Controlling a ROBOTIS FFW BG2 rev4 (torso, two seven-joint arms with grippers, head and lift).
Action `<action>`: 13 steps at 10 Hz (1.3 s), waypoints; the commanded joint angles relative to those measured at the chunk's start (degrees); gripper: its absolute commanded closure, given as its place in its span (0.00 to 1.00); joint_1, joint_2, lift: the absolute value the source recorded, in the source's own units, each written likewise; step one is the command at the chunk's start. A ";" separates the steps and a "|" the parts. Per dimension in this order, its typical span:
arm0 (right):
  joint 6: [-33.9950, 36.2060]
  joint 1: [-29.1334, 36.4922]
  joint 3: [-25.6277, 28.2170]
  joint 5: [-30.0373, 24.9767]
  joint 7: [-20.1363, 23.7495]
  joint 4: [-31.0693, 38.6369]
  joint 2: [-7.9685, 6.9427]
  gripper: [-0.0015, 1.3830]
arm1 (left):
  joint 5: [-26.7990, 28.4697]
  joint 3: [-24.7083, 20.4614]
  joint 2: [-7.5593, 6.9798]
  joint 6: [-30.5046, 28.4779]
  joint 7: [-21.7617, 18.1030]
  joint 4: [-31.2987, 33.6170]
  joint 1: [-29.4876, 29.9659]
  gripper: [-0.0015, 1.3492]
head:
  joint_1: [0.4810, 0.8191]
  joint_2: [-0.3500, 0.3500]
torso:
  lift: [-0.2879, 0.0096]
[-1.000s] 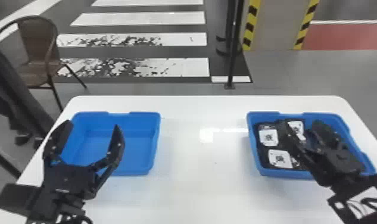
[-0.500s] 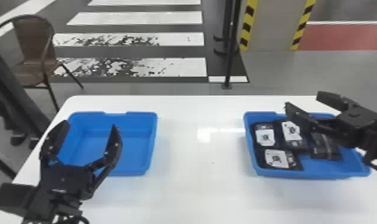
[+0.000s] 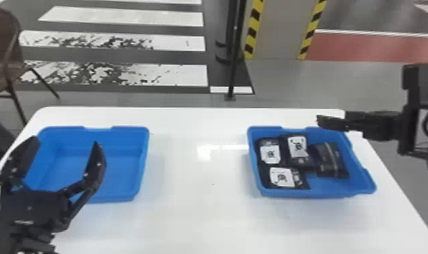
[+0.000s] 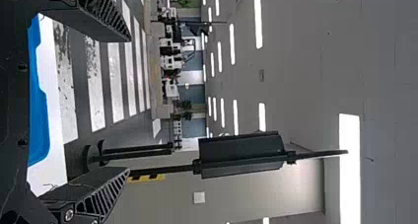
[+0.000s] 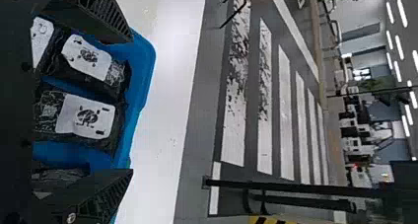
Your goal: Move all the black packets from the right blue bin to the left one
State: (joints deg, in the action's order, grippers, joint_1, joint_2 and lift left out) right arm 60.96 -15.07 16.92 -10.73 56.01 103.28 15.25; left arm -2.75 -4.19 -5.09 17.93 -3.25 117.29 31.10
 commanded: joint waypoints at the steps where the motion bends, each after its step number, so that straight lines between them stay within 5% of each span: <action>1: 0.35 -9.68 -1.26 -9.72 6.40 -12.79 0.75 0.06 | 0.00 0.19 0.00 -0.20 0.00 0.06 -0.45 0.08 | 0.63 0.37 | 0.50; 3: -2.89 -18.40 -1.49 -21.15 14.92 -25.31 0.22 0.06 | 0.23 0.65 -0.09 -0.34 0.00 -0.08 -0.87 0.08 | 0.63 0.33 | 0.50; 4: -2.89 -18.12 -2.18 -20.69 14.92 -25.02 -0.04 0.06 | 0.12 0.65 -0.09 -0.34 0.00 -0.08 -0.87 0.08 | 0.63 0.32 | 0.50; 7: 1.75 -14.32 -5.60 -12.92 14.48 -26.85 -1.27 0.06 | 0.35 0.53 -0.09 -0.06 0.00 -0.08 -1.01 0.08 | 0.63 0.34 | 0.50; 10: 11.60 -11.23 -15.77 -4.46 11.93 -24.60 -1.71 0.06 | 0.57 0.65 -0.09 -0.06 0.00 -0.08 -1.15 0.08 | 0.63 0.45 | 0.50; 13: 24.96 -8.98 -21.37 -4.01 10.35 -14.62 -1.71 0.06 | 0.92 0.88 -0.27 -0.20 0.00 -0.08 -1.29 0.08 | 0.63 0.56 | 0.50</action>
State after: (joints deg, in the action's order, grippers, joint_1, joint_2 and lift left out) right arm 83.23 -24.60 -3.76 -14.76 66.39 86.48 13.49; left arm -1.92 -3.33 -5.35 17.73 -3.25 117.20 29.81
